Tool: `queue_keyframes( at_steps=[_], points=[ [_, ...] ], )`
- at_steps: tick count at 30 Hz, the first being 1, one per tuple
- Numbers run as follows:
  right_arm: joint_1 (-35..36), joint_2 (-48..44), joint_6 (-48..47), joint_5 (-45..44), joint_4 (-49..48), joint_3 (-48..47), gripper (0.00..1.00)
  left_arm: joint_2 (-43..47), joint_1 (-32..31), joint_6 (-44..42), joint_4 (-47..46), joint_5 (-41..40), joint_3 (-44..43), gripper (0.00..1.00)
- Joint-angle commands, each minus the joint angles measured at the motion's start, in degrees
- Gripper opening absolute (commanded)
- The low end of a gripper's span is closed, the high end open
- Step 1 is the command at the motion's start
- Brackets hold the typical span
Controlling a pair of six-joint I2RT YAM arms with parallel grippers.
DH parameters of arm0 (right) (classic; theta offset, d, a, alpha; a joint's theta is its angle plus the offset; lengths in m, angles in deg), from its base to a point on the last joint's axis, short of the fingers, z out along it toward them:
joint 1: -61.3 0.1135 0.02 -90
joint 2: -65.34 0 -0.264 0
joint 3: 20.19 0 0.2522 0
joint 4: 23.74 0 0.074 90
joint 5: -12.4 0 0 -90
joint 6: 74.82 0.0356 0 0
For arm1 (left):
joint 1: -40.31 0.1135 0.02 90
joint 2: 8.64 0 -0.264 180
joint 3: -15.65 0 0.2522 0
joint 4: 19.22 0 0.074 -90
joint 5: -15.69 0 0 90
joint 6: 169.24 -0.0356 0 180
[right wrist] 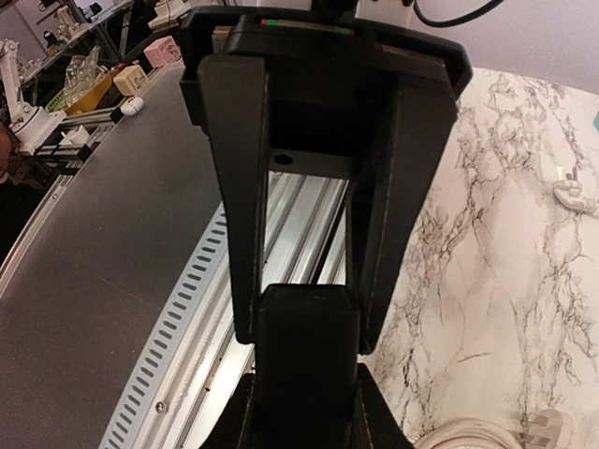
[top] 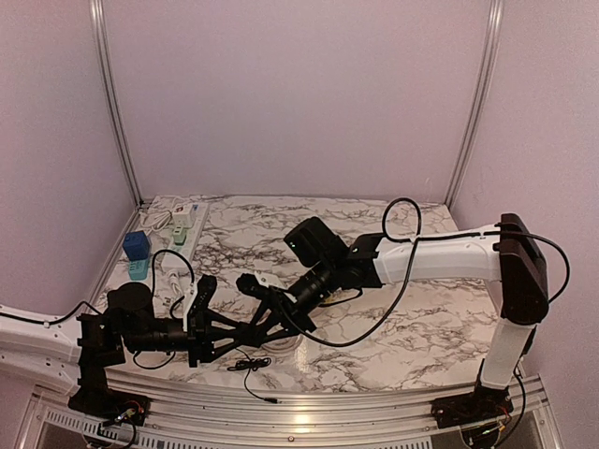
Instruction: Insert the plug
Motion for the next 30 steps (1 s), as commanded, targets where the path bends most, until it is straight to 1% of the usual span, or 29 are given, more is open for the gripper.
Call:
queue_keyframes(
  at_steps=[1,3,4,6,7,8,10,11,12,13,14,16,19,23,27,30],
  points=[
    [0.4,0.0,0.5,0.7,-1.5,-2.3,0.17,-0.9,0.0,-0.1,-0.2,0.9,0.3,0.3],
    [0.4,-0.3,0.6,0.8,-1.7,-2.3,0.17,-1.1,0.0,0.0,-0.4,1.0,0.2,0.26],
    [0.4,-0.2,0.7,0.8,-1.8,-2.3,0.17,-1.2,0.0,0.0,-0.5,1.0,0.2,0.23],
    [0.4,-0.3,0.7,0.8,-1.8,-2.5,0.17,-1.4,0.0,0.0,-0.5,1.1,0.1,0.11],
    [0.4,-0.2,0.8,0.7,-1.8,-2.4,0.17,-1.4,0.0,0.0,-0.5,0.9,0.1,0.02],
    [0.4,-0.2,0.9,0.5,-1.8,-2.5,0.18,-1.4,0.0,-0.1,-0.5,0.6,0.0,0.0],
    [0.4,-0.3,1.2,-0.1,-1.7,-2.5,0.24,-1.1,0.0,0.1,-0.1,-0.7,-0.3,0.0],
    [0.4,-0.3,1.3,-0.8,-1.4,-2.5,0.33,-0.7,0.0,0.1,0.4,-1.8,-0.5,0.0],
    [0.4,-0.3,1.5,-1.8,-1.1,-2.5,0.65,-0.4,0.0,0.2,1.1,-3.1,-0.8,0.0],
    [0.4,-0.3,2.0,-3.3,-0.9,-2.6,0.94,0.1,0.0,0.1,1.9,-4.2,-1.3,0.0],
    [0.3,-0.2,2.4,-5.0,-0.6,-2.7,0.98,0.6,0.0,0.0,2.5,-5.1,-1.8,0.0],
    [0.0,-0.3,3.2,-7.4,0.1,-2.7,0.99,1.9,0.0,-0.2,3.7,-6.7,-2.5,0.0],
    [-0.5,-1.3,4.2,-8.4,-0.5,-1.8,0.99,3.8,0.0,-0.2,4.9,-8.1,-3.3,0.0],
    [-1.9,-4.5,7.1,-12.0,-2.4,0.5,0.98,4.9,0.0,0.0,8.8,-11.4,-4.9,0.0],
    [-3.9,-8.6,10.5,-17.5,-3.5,3.0,0.99,2.5,0.0,0.8,14.0,-16.5,-8.9,0.0],
    [-6.0,-13.1,13.8,-21.2,-6.3,6.4,0.98,-0.3,0.0,1.3,17.4,-18.9,-12.3,0.0]
  ],
)
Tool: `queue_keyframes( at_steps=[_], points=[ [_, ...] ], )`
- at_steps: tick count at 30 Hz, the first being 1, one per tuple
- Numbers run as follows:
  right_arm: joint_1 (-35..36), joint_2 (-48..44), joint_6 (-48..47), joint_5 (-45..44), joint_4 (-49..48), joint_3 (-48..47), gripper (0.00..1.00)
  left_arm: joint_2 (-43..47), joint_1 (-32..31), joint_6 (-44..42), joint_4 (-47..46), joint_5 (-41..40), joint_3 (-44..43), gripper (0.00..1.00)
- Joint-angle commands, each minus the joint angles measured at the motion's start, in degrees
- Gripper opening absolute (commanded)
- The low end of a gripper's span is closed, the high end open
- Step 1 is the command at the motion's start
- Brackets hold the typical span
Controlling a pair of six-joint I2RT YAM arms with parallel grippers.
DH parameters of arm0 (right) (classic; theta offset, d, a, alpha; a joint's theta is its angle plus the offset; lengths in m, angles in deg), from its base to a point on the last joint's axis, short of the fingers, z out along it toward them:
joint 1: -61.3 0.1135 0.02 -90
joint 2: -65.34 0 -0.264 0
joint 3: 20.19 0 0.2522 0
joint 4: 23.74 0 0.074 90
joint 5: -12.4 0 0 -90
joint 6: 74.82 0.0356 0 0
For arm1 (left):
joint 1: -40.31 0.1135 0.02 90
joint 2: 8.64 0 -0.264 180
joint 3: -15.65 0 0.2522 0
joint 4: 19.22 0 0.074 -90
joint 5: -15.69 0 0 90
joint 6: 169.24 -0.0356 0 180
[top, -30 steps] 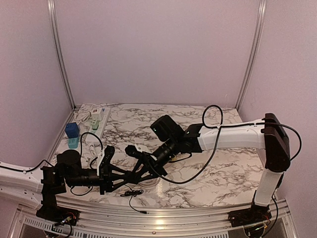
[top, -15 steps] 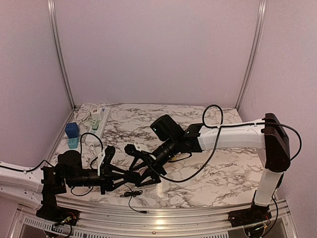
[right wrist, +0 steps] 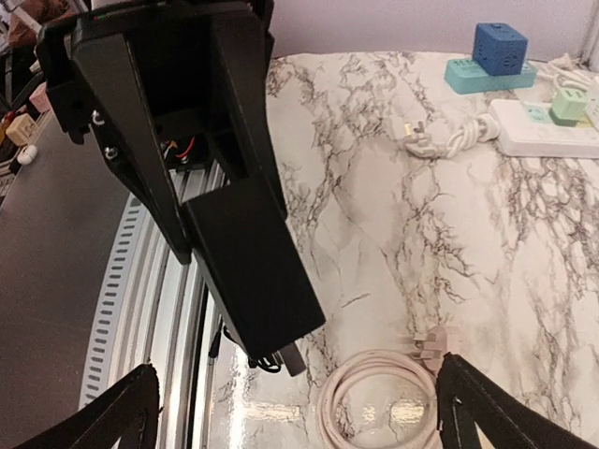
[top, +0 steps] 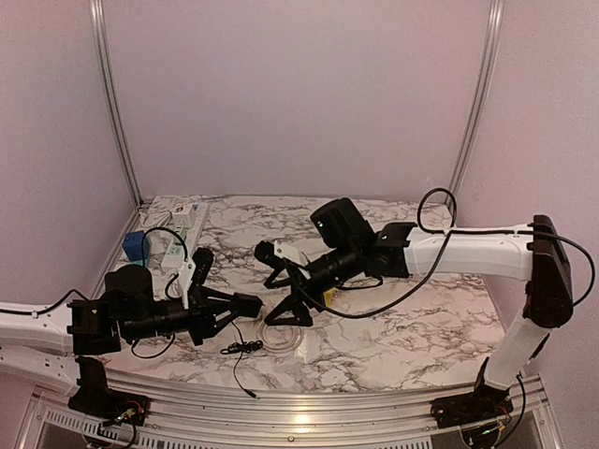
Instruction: Insert the plug
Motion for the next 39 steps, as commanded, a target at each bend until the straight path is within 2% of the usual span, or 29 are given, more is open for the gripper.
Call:
queue_keyframes(
  at_steps=[1,6,11,16,25,39],
  points=[
    [-3.3,-7.7,6.8,-7.8,-5.5,4.5,0.99,-3.5,0.1,1.1,7.2,-6.3,-5.8,0.0],
    [-5.4,-15.8,11.9,-18.0,-10.6,12.0,0.99,-10.0,0.1,1.8,13.9,-11.1,-13.3,0.0],
    [-5.5,-22.4,17.4,-34.2,-11.3,17.5,0.98,-19.6,0.5,2.6,19.6,-12.8,-21.3,0.0],
    [-5.6,-27.8,21.3,-44.9,-10.4,20.8,0.99,-28.5,1.4,5.5,23.4,-13.4,-26.2,0.0],
    [-5.6,-30.8,23.9,-49.5,-9.8,23.3,0.99,-36.9,3.9,7.4,24.0,-11.0,-31.6,0.0],
    [-5.6,-30.4,25.0,-51.7,-9.3,24.5,0.98,-50.1,7.4,5.6,33.7,-8.7,-47.1,0.0]
  ],
)
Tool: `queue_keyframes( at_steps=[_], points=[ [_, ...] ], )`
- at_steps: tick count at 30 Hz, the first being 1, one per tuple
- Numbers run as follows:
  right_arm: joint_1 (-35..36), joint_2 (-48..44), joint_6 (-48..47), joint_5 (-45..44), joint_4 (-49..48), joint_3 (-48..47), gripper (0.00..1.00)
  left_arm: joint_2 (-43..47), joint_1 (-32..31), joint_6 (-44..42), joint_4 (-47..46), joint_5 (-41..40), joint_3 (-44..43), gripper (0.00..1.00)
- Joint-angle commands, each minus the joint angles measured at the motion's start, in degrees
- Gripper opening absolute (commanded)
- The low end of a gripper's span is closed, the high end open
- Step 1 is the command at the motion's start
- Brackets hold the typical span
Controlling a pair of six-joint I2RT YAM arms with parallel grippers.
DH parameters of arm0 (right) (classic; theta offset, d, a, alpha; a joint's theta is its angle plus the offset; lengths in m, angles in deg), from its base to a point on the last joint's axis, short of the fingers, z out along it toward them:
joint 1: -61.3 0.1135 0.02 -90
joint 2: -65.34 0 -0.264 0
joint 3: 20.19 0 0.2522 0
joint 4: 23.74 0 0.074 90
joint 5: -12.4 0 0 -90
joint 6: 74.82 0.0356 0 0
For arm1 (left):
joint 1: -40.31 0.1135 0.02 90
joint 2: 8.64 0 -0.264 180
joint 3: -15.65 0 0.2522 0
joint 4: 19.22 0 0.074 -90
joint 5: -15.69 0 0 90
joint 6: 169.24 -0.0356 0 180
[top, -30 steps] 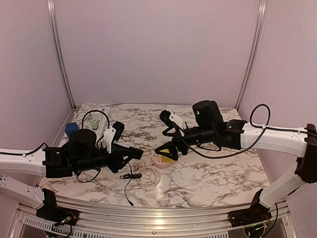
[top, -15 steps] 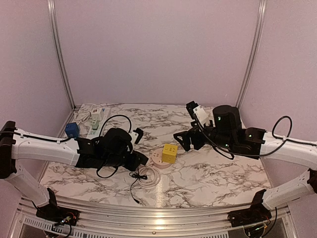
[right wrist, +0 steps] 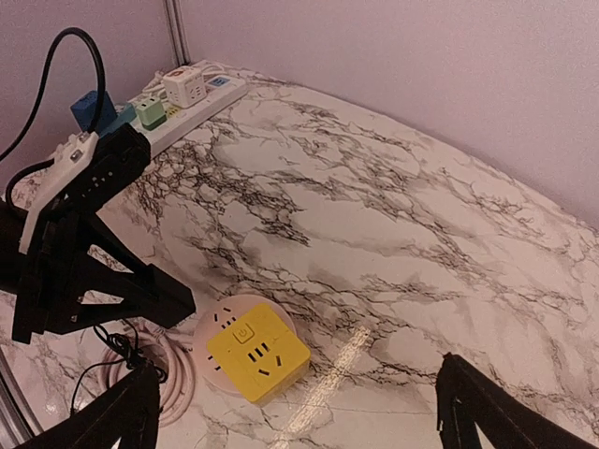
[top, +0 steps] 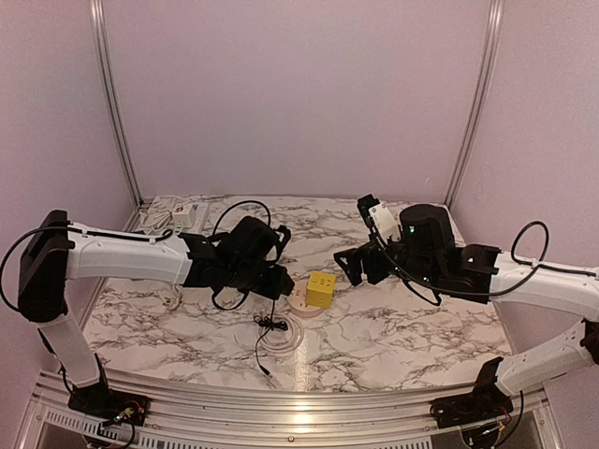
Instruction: Insert the plug
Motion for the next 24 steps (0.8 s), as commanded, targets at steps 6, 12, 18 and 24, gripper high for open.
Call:
queue_keyframes(
  at_steps=[6,12,18,24],
  points=[
    [-0.2,-0.1,1.2,-0.7,0.1,0.9,0.98,-7.3,1.5,-1.8,9.0,2.4,-9.3,0.0],
    [-0.2,-0.2,1.5,-0.5,-0.1,1.3,0.99,-9.0,1.7,-1.3,11.7,3.0,-12.8,0.0],
    [-0.1,-0.1,2.0,0.3,-1.0,1.9,0.99,-11.9,1.7,0.3,14.4,2.9,-16.1,0.0],
    [-0.1,0.0,2.2,0.4,-1.2,2.2,0.98,-14.1,1.7,1.7,16.2,1.6,-18.3,0.0]
  ],
)
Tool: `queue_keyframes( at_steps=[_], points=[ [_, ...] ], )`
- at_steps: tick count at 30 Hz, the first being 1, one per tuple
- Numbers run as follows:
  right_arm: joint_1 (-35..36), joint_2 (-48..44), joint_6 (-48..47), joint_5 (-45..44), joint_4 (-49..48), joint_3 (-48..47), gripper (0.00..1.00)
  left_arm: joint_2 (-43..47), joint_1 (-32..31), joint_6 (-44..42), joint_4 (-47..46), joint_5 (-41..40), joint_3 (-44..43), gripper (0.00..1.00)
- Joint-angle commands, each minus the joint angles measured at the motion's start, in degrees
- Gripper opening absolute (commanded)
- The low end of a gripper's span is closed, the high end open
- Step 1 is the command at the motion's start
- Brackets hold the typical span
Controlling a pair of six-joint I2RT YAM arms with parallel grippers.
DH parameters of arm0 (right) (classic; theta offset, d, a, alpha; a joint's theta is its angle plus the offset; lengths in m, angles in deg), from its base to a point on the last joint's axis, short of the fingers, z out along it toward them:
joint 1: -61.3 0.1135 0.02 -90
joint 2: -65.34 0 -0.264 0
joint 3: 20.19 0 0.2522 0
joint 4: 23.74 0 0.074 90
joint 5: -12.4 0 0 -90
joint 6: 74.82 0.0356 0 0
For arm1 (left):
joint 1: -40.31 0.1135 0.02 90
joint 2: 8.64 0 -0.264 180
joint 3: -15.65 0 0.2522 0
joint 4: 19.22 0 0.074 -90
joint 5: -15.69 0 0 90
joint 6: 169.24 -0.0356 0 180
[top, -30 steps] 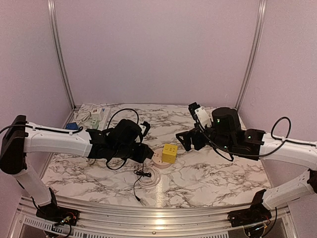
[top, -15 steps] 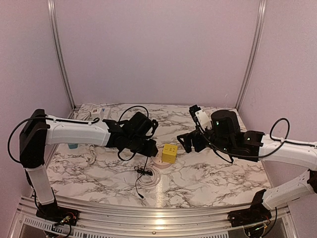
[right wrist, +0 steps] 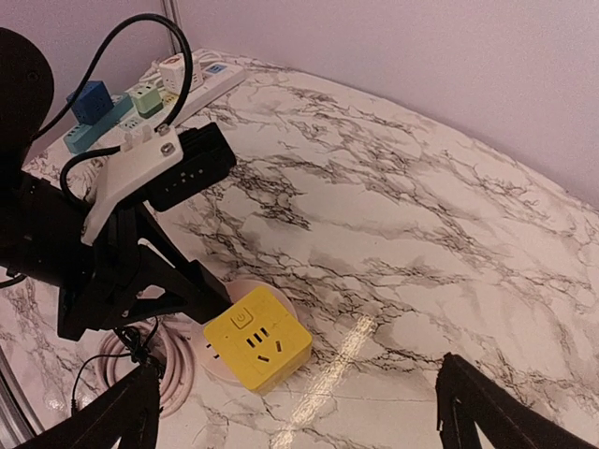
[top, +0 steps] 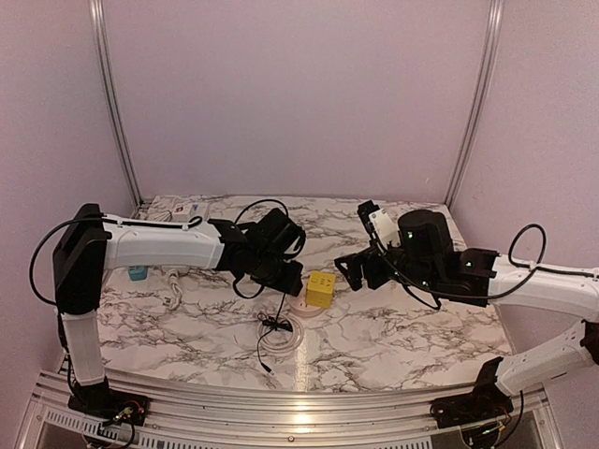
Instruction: Insert the plug
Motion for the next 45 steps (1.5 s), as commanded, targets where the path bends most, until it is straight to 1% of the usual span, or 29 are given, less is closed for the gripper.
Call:
queue_keyframes(
  at_steps=[1,9,30,35,40,45],
  points=[
    [-0.2,0.0,0.8,0.4,-0.8,0.6,0.99,-2.0,0.4,1.4,3.8,-0.8,-2.0,0.0],
    [-0.1,0.0,0.9,0.4,-1.3,0.9,0.99,-3.2,0.4,1.8,4.3,-2.1,-3.4,0.0],
    [-0.2,0.4,0.7,0.2,-1.4,0.9,0.98,-6.0,0.4,3.6,4.4,-2.0,-4.2,0.0],
    [-0.2,0.4,0.4,-0.1,-1.0,0.5,0.99,-6.4,0.4,4.4,5.5,-2.7,-4.3,0.0],
    [-0.1,0.6,0.2,-0.2,-1.1,0.2,0.99,-7.9,0.2,6.2,9.2,-3.7,-6.3,0.0],
    [-0.2,1.4,0.0,-0.1,-0.8,-0.5,0.99,-8.2,-0.2,7.2,10.0,-4.1,-6.3,0.0]
  ],
)
